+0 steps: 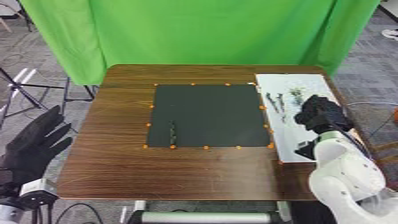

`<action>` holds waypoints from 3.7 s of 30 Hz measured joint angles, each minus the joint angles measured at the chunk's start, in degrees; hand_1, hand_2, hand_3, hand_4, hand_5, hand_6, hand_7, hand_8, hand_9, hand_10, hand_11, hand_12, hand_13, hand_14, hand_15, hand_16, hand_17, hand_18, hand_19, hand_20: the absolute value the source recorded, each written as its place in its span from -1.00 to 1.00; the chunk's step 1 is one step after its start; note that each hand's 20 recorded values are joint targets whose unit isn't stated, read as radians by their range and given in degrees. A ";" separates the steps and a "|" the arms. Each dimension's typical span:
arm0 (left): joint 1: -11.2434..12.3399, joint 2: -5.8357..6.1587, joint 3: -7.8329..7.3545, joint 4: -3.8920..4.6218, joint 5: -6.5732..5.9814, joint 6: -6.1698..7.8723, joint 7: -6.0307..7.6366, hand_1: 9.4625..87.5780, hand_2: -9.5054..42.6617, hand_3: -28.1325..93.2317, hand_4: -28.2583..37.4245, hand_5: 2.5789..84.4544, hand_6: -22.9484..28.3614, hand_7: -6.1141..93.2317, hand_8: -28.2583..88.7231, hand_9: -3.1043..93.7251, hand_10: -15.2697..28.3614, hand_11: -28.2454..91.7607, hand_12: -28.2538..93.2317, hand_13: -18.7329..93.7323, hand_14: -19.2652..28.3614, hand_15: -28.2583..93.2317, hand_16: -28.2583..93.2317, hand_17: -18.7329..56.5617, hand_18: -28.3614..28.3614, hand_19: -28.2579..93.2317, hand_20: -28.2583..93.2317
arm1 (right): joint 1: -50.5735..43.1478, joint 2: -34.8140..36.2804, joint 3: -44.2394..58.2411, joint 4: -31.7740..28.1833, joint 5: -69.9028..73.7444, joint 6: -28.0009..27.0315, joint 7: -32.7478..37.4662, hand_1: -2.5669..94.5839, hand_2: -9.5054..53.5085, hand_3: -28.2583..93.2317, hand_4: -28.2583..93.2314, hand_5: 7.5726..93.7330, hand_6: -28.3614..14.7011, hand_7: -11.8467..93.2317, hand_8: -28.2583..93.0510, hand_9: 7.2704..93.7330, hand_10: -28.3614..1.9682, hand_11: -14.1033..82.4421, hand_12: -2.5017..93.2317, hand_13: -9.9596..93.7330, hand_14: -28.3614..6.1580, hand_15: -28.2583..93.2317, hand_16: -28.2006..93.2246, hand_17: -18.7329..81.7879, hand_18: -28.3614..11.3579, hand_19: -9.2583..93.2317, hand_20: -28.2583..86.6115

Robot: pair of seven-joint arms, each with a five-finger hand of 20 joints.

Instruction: Arrange flowers

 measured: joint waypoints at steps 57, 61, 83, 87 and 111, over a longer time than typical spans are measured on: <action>-1.25 1.52 1.60 0.73 -0.10 0.00 -1.37 -0.64 -0.79 0.63 -1.00 -0.55 -0.10 -0.49 -0.69 -0.58 0.09 -0.37 -0.20 -0.43 0.30 -0.30 -0.41 -0.82 0.62 0.00 -0.38 | 15.18 -24.40 -23.80 16.44 -9.67 -18.54 -7.26 -0.44 -0.88 0.81 -0.88 0.55 0.30 0.22 -0.72 0.64 0.14 0.58 0.00 0.59 0.05 0.84 0.09 -0.06 -0.80 0.84 0.42; -1.26 1.53 1.64 0.74 -0.10 0.00 -1.43 -0.64 -0.79 0.63 -1.00 -0.55 -0.10 -0.49 -0.69 -0.59 0.09 -0.37 -0.20 -0.44 0.30 -0.30 -0.41 -0.82 0.62 0.00 -0.38 | 15.24 -24.75 -23.37 16.26 -9.09 -18.93 -6.85 -0.51 -0.80 0.78 -0.89 0.57 0.29 0.21 -0.77 0.65 0.12 0.57 0.00 0.59 0.03 0.84 0.09 -0.06 -0.81 0.84 0.41; -1.07 0.97 1.40 0.71 -0.05 0.00 -1.60 -0.65 -0.78 0.63 -1.00 -0.55 -0.10 -0.49 -0.69 -0.58 0.08 -0.37 -0.20 -0.44 0.30 -0.29 -0.41 -0.82 0.62 0.00 -0.38 | 13.81 -19.48 -18.99 10.29 -2.98 -20.06 -4.36 -0.64 -0.61 0.69 -0.89 0.54 0.22 0.11 -0.73 0.61 0.03 0.53 0.01 0.56 -0.05 0.83 0.09 -0.09 -0.83 0.83 0.42; -0.91 0.90 1.32 0.69 -0.02 0.01 -1.52 -0.65 -0.78 0.63 -1.00 -0.55 -0.10 -0.49 -0.69 -0.59 0.08 -0.37 -0.20 -0.43 0.30 -0.29 -0.41 -0.82 0.62 0.00 -0.38 | 13.18 -16.91 -15.92 9.27 -2.01 -16.63 -2.65 -0.57 -0.72 0.72 -0.89 0.48 0.21 0.11 -0.73 0.54 -0.02 0.52 0.00 0.51 -0.07 0.81 0.07 -0.12 -0.81 0.81 0.41; -0.80 0.71 1.15 0.70 0.00 -0.01 -1.52 -0.64 -0.78 0.63 -1.00 -0.55 -0.10 -0.49 -0.69 -0.59 0.08 -0.37 -0.20 -0.43 0.30 -0.29 -0.41 -0.82 0.63 0.03 -0.37 | 15.08 -3.54 -12.30 20.29 -10.36 0.14 -0.10 -0.45 -1.00 0.77 -1.00 0.01 0.10 0.21 -0.83 0.07 -0.06 0.61 0.00 0.21 -0.15 0.84 0.03 -0.24 -0.73 0.72 0.44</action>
